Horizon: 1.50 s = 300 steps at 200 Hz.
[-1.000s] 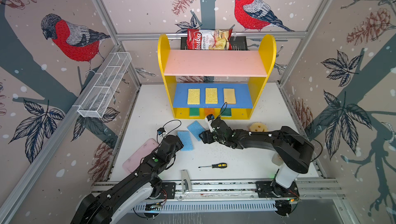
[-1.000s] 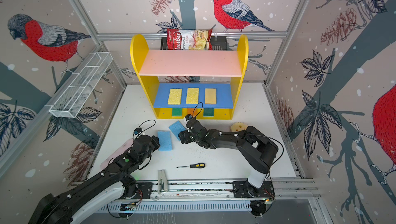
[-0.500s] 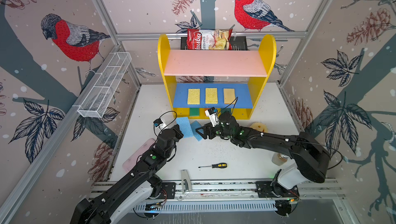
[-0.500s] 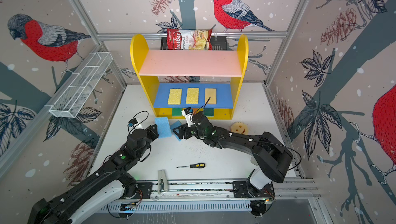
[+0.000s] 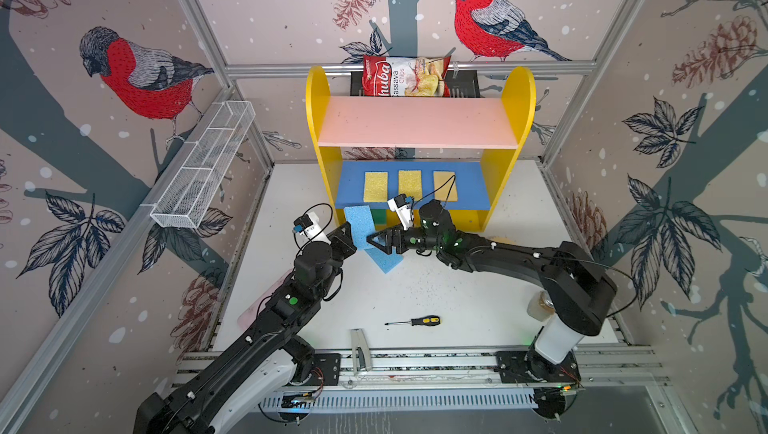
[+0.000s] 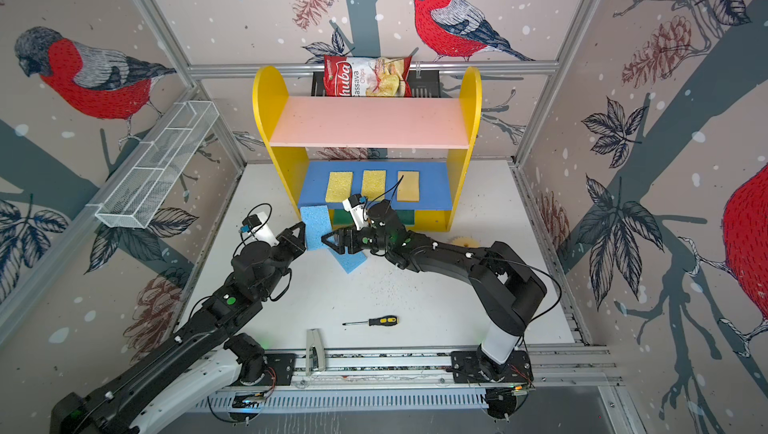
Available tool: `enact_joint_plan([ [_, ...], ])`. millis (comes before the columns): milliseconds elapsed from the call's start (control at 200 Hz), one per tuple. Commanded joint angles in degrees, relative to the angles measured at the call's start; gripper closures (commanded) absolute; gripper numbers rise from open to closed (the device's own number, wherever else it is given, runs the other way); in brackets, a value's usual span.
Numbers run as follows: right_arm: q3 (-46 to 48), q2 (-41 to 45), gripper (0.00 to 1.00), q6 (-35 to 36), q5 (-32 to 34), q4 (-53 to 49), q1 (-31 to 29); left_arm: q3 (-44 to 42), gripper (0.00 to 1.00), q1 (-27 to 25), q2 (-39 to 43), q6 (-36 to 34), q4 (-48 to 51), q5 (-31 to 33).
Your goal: Place and organize the cleaning sponges onto the shelf
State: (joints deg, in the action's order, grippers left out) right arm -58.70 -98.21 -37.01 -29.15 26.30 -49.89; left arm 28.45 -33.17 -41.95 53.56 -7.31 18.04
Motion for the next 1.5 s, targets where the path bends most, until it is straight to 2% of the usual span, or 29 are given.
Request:
enact_joint_plan([
  [0,-0.88,-0.83,0.31,-6.53,-5.81,8.25,0.83,1.04,1.0,0.04,0.3,-1.29,-2.04,-0.99],
  [155,-3.51,-0.94,0.65,-6.38,-5.41,7.36,0.27,2.0,1.0,0.04,-0.35,-2.43,-2.37,-0.36],
  [240,-5.28,-1.31,0.71,-5.21,-5.24,5.34,-0.11,2.74,1.0,0.04,-1.04,-3.47,-2.47,-0.01],
  [455,-7.05,-2.59,0.68,-4.24,-4.83,2.6,0.09,4.5,1.0,0.06,-1.09,-5.08,-0.98,0.44],
  [545,-6.99,-2.51,0.67,-1.46,-2.66,-0.68,-0.19,3.62,1.0,0.03,0.33,-4.77,2.24,2.43],
  [660,-8.74,-3.88,0.64,1.53,-0.43,-7.29,-0.37,0.12,0.85,0.12,2.63,-2.82,4.87,4.73],
  [685,-8.76,-4.22,0.64,1.8,-0.39,-7.76,-0.38,-0.62,0.8,0.2,2.83,-2.4,5.73,5.01],
  [785,-9.56,-5.43,0.62,4.1,1.88,-10.66,-1.02,-2.85,0.49,0.99,2.63,-0.73,9.45,6.08],
  [865,-11.61,-6.9,0.61,6.45,4.62,-14.98,-1.97,-5.0,0.39,2.6,1.0,0.58,10.21,4.66],
  [940,-12.77,-8.17,0.61,7.55,4.61,-17.18,-2.34,-7.31,0.39,5.02,-0.99,1.76,8.72,1.04],
  [1095,-11.7,-8.26,0.6,7.97,5.2,-17.59,-2.37,-11.15,0.45,10.23,-6.79,2.68,3.5,-6.33],
  [1406,-9.69,-7.9,0.56,7.15,5.43,-17.42,-1.27,-9.26,0.42,15.4,-21.61,-1.29,-4.59,-12.26],
  [1496,-9.33,-7.96,0.55,6.98,4.93,-17.1,-0.92,-8.19,0.52,16.0,-25.86,-2.09,-7.13,-13.94],
])
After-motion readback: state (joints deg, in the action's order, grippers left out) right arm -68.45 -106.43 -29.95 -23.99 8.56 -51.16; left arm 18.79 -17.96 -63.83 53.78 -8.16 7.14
